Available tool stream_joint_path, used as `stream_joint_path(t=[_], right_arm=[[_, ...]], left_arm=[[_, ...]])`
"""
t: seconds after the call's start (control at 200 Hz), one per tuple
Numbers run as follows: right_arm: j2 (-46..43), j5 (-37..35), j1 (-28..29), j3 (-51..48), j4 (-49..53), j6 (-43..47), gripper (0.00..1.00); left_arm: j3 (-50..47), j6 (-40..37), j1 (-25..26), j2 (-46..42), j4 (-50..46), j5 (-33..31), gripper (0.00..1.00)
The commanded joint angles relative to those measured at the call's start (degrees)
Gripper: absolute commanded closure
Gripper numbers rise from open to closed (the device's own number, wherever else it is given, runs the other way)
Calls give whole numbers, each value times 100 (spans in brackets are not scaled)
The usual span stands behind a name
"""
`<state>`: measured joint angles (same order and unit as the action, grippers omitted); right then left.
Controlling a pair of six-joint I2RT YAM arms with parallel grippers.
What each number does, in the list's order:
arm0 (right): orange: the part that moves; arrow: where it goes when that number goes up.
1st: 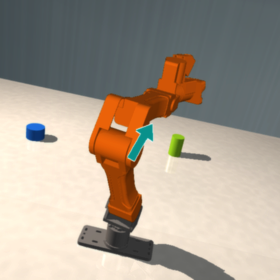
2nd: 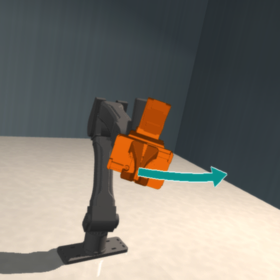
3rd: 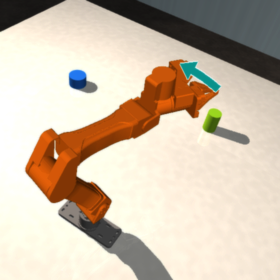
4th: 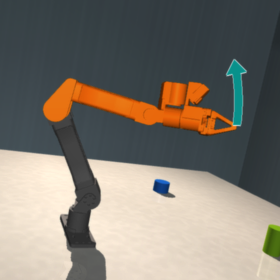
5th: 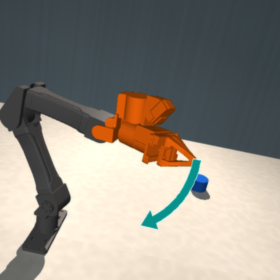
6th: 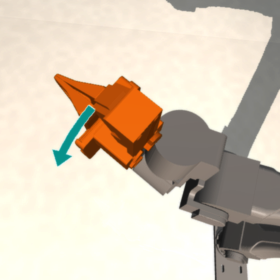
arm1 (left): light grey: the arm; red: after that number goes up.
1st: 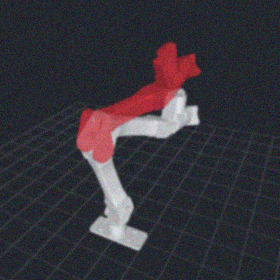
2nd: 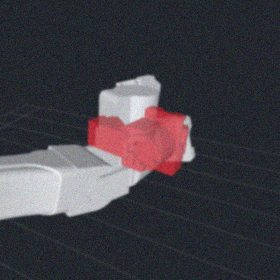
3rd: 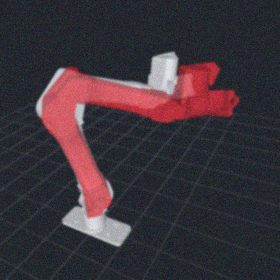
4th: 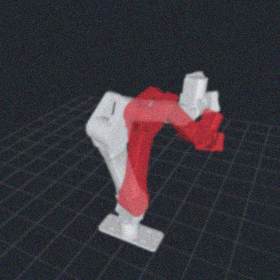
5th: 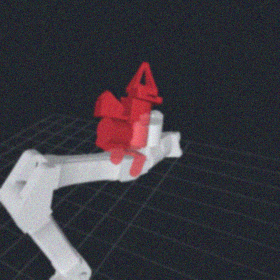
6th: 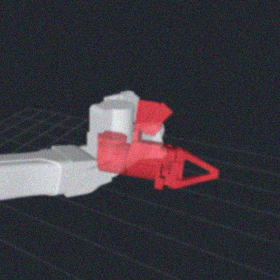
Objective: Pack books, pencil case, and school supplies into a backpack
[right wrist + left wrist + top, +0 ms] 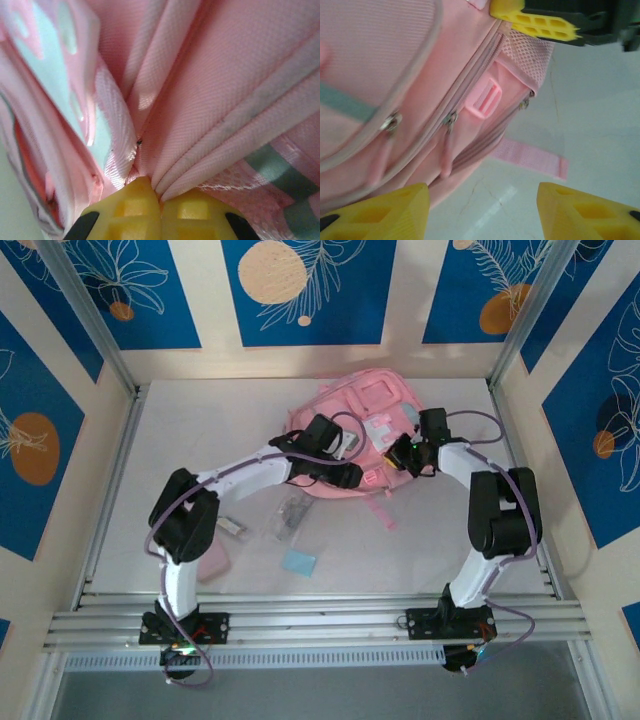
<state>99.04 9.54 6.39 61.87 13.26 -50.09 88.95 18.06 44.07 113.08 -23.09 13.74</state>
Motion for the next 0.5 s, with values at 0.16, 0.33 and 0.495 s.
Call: stream_joint_path(t=[0.16,0.33,0.495], right_arm=[[-411,200,292,-170,-156,-215,100],[-375,213,311,-166,-209,-223,100],[-328,232,318,-149,-216,-223,100]], left_arm=[[496,-30,97,468,-607,-740,48],[479,-47,98,500,-834,-1209,54],[364,-193,176,530,-1036,-1347,63]])
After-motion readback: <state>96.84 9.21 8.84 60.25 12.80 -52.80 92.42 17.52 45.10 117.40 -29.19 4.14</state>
